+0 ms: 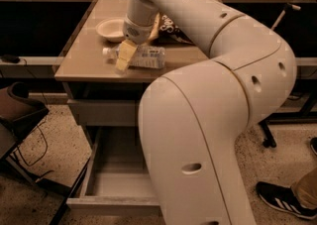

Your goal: Place blue plastic bottle into middle drawer

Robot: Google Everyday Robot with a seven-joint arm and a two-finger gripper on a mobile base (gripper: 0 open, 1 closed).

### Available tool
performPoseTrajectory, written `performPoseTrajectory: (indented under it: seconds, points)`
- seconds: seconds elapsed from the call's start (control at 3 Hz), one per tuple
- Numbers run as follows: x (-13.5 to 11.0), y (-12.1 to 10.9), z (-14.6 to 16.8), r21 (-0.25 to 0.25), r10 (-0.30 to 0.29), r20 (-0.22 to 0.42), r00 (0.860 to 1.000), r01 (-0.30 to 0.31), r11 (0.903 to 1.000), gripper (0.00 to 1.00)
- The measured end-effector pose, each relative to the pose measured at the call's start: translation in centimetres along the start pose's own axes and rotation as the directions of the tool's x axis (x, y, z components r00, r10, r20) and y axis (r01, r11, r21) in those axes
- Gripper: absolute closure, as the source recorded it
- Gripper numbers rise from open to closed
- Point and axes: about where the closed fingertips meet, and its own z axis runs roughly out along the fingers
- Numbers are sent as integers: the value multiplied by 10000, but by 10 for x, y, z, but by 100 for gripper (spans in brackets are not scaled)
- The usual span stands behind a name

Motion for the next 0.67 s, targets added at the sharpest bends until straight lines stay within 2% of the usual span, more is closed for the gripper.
performPoseTrajectory:
  seconds: [0.33, 0.67]
  points:
    - [1, 0, 6, -36, 17, -6, 10000, -17, 10000, 0]
    - [1, 0, 6, -36, 17, -6, 10000, -17, 10000, 19]
